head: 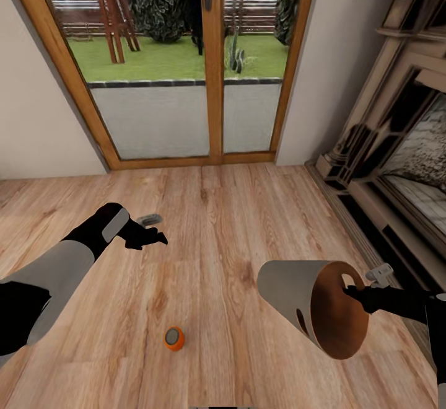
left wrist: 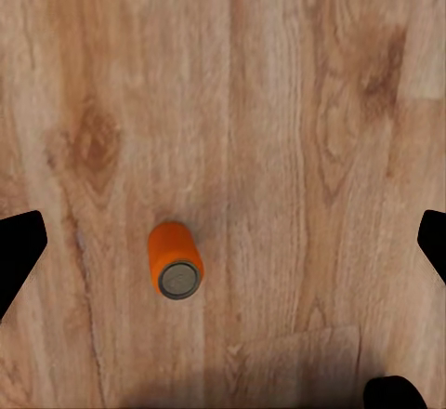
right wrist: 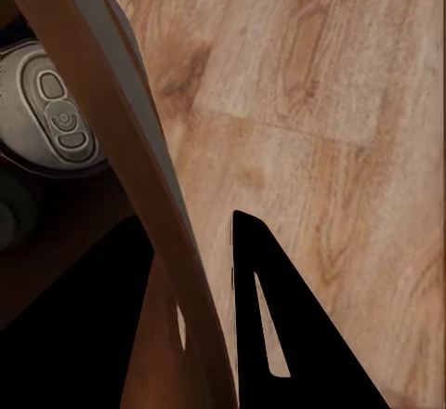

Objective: Put the three can of soda from the living room inside the tash can in the kitchen.

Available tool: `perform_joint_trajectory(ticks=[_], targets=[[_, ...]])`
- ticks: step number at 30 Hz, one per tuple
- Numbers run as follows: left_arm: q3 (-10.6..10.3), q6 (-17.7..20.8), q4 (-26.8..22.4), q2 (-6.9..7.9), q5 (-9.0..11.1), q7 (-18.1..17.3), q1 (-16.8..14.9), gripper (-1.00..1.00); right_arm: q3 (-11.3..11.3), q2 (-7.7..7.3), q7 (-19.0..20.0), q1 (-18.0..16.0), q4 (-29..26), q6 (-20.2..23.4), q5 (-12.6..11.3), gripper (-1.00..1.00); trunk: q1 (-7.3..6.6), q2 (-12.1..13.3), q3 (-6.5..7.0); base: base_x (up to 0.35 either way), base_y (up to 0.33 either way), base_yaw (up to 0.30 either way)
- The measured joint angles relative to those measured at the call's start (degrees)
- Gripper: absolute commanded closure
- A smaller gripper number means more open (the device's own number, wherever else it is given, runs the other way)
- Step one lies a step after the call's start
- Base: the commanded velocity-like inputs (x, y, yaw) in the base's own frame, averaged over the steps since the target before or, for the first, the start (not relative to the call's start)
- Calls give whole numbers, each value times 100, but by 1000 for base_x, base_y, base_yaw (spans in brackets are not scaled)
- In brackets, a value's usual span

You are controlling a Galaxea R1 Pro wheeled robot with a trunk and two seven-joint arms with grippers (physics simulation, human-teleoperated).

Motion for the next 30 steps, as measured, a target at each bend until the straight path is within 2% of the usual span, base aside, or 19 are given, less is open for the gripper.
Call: perform_joint_trajectory(ticks=[6,10,12,16,30], targets=[[0,0,4,0,-4,62,0,-100,-5,-4,0,0,0,2,-2,100,0,0,0,33,-4,0],[16,0,8,-5,-4,344,0,-100,-5,0,0,0,0,3,-8,100,0,0,0,6,-1,0],[27,0,7,-7,1,519,0,-100,-5,3,-1,1,1,3,-8,100,44,-79,-36,2,0,0],[29,0,6,-11,9,614,0,-100,-5,5,0,0,-4,7,-6,100,131,-239,-107,0,0,0],[26,0,10,-18,12,656,47,-100,-5,8,34,0,-72,19,-13,100,439,-800,-361,0,0,0]])
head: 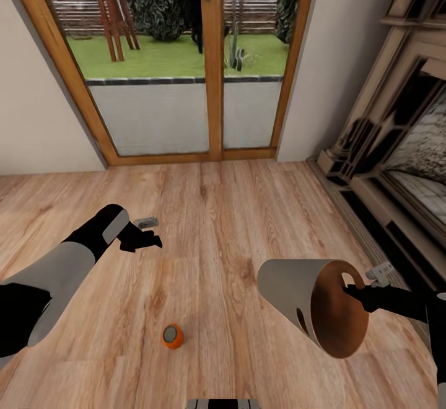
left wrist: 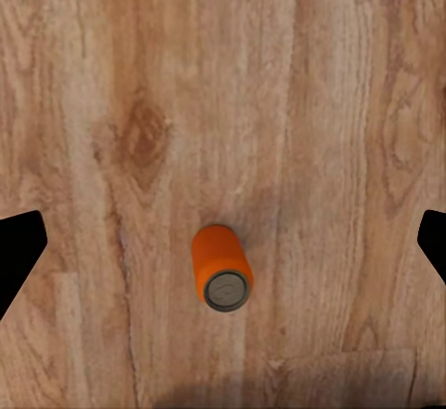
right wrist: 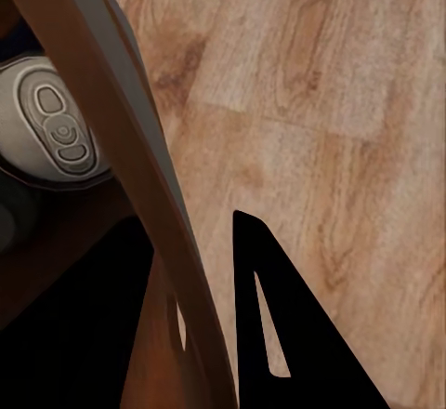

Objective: Put the three can of soda from the living room inside the tash can in the kitchen.

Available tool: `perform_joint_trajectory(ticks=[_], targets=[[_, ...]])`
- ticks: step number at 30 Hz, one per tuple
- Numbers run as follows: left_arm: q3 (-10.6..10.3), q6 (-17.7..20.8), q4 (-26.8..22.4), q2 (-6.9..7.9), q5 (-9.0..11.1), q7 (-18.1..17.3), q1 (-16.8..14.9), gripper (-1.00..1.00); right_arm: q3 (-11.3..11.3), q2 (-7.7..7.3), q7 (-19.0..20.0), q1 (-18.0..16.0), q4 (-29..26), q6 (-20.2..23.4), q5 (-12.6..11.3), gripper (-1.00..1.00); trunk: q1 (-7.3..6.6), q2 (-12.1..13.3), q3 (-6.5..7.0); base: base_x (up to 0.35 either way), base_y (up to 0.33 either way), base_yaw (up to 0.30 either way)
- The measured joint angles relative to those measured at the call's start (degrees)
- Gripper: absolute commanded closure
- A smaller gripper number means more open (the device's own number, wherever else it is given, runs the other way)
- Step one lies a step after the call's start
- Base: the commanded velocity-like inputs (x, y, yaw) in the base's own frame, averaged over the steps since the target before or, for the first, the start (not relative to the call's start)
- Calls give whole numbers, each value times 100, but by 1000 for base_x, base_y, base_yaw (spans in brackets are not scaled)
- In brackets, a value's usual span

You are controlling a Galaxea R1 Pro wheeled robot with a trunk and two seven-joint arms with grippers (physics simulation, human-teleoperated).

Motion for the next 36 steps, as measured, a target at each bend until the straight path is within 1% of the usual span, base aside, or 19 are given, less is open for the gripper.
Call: perform_joint_trajectory(ticks=[3,5,6,7,8,9,10,11,12,14,17,18,19,22,27,28,30,33,36], targets=[[0,0,-1,-2,0,1,4,-100,-6,-4,-5,-50,-26,38,9,100,66,-120,-69,0,0,0],[0,-1,-4,-6,-3,-3,14,-100,-29,-17,-13,-134,-83,211,58,100,110,-201,-119,0,0,0],[0,0,-6,-6,-4,-4,15,-100,-38,-55,-26,-184,-127,359,97,100,132,-241,-145,0,0,0],[-2,0,-8,-11,-6,1,16,-100,-19,-146,-3,-266,-184,579,142,100,154,-280,-173,0,0,0],[-3,0,-9,-11,-6,5,18,-100,-15,-180,-42,-309,-308,628,106,100,175,-321,-199,0,0,0],[-4,0,-8,-13,-7,7,19,-100,-10,-203,9,-344,-367,686,50,100,198,-361,-225,0,0,0],[-6,-1,-7,-20,-8,10,20,-100,12,-236,52,-405,-446,868,10,100,220,-401,-252,0,0,0],[-6,0,-8,-26,-7,12,21,-100,15,-251,49,-444,-497,889,19,100,241,-441,-278,0,0,0],[-7,-1,-8,-74,1,21,22,-100,32,-275,59,-516,-558,1045,77,100,264,-481,-306,0,0,0],[-8,-1,-8,-115,-5,38,23,-100,47,-288,79,-599,-609,1159,-4,100,308,-561,-360,0,0,0],[-9,-1,-4,-153,-6,60,23,-100,58,-299,71,-738,-641,1204,91,100,374,-682,-441,0,0,0],[-9,0,-4,-163,-7,62,23,-100,69,-302,79,-770,-647,1242,30,100,396,-722,-468,0,0,0],[-9,-2,-1,-178,-7,65,23,-100,90,-303,90,-831,-660,1323,24,100,417,-762,-494,0,0,0],[-9,-1,0,-196,-8,69,24,-100,125,-331,84,-920,-714,1413,78,100,483,-882,-575,0,0,0],[-9,-1,0,-216,-10,70,23,-100,149,-376,137,-1059,-813,1462,54,100,593,-1083,-710,0,0,0],[-9,0,0,-229,-10,71,23,-100,170,-385,188,-1103,-830,1444,60,100,616,-1123,-737,0,0,0],[-9,-2,1,-246,-16,70,23,-100,238,-392,308,-1165,-924,1620,38,100,659,-1203,-790,0,0,0],[-9,0,5,-251,-17,71,23,-100,323,-422,343,-1206,-1061,1836,76,100,725,-1323,-872,0,0,0],[-9,0,8,-254,-18,71,23,-100,467,-502,378,-1231,-1218,2045,72,100,791,-1444,-953,0,0,0]])
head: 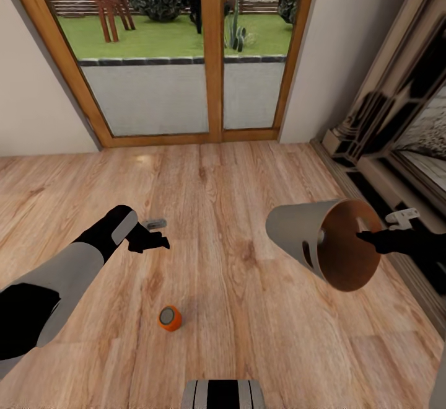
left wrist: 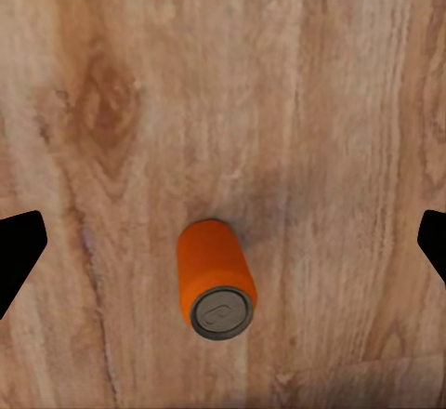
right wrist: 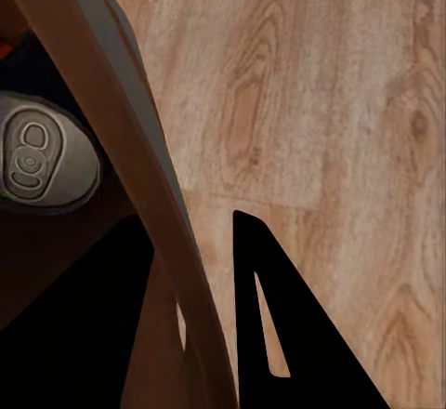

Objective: Put the three can of soda from the living room inside the tash can in the kitchen.

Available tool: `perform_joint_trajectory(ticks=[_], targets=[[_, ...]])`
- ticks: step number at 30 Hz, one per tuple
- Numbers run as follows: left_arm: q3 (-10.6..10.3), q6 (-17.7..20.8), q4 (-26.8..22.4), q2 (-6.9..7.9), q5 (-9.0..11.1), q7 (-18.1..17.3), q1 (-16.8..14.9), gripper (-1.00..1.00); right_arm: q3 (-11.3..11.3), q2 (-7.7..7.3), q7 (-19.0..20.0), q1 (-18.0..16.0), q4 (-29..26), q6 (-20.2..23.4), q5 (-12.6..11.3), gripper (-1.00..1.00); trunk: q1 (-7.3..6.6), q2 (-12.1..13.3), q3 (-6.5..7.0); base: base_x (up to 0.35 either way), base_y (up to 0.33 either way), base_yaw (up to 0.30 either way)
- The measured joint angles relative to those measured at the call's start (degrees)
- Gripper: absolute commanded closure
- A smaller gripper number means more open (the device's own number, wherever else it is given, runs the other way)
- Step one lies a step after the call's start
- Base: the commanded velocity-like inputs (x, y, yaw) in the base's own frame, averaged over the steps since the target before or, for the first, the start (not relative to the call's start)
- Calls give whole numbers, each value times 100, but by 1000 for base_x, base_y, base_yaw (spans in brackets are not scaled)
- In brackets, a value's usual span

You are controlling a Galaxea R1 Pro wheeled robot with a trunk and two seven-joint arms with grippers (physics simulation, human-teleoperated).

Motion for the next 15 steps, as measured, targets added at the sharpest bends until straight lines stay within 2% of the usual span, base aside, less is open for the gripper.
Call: perform_joint_trajectory(ticks=[3,5,8,10,12,15], targets=[[0,0,1,-4,0,0,0,-100,90,-65,79,-100,-110,238,42,100,66,-119,-81,0,0,0],[0,-1,3,-10,0,-1,0,-100,167,-111,144,-179,-142,382,-21,100,71,-123,-143,0,0,0],[-4,-1,0,-17,0,0,0,-100,279,-223,180,-294,-162,535,44,100,79,-127,-234,0,0,0],[-10,0,-4,-18,0,0,0,-100,322,-300,205,-338,-167,624,1,100,84,-130,-287,0,0,0],[-16,0,-2,-18,0,0,0,-100,332,-328,210,-364,-170,639,0,100,89,-133,-335,0,0,0],[51,0,93,15,21,-31,-32,-100,427,-428,244,-459,-260,577,65,100,90,-134,-335,0,0,0]])
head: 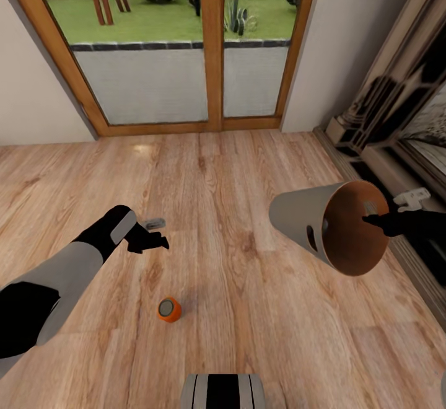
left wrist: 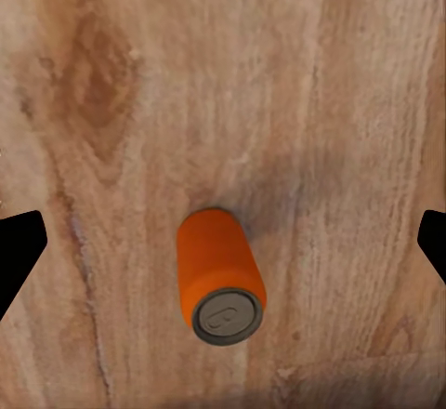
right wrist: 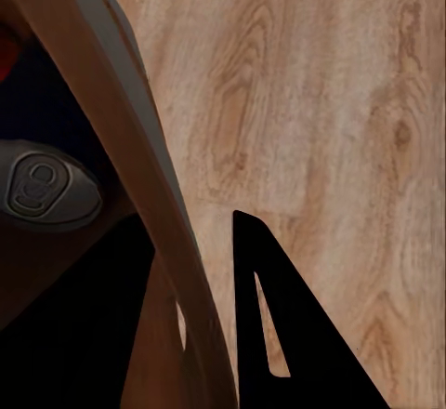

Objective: Put the three can of soda from the living room inside the tash can in the kitchen.

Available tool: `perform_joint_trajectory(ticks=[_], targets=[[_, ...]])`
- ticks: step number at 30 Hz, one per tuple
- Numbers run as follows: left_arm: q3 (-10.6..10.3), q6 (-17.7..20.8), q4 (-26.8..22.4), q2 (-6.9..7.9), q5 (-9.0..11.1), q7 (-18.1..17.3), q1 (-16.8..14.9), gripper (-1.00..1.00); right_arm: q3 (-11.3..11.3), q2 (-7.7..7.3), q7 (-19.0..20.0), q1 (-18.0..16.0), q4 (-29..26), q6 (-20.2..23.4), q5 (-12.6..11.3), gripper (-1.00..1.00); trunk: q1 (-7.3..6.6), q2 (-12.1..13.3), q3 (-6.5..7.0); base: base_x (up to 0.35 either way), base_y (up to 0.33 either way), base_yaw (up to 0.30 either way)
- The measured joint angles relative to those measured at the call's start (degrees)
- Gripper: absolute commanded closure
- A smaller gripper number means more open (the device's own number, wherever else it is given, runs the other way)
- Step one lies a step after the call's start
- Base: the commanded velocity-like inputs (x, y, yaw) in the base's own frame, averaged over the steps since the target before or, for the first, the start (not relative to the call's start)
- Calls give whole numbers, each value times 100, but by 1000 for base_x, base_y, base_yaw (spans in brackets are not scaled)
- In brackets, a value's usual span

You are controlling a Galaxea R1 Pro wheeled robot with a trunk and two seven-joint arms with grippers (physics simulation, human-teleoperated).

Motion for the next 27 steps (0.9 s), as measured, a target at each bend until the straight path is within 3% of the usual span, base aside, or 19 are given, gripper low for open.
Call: perform_joint_trajectory(ticks=[6,19,27], targets=[[0,0,40,0,1,0,-16,-100,195,-31,74,-125,-186,-43,-33,100,1,0,-1,0,0,0],[0,0,40,0,1,0,-16,-100,196,-31,123,-125,-201,-83,-24,100,0,0,0,0,0,0],[-29,0,-115,7,-20,64,238,-100,334,161,-94,-46,57,-133,19,100,1,0,-1,0,0,0]])
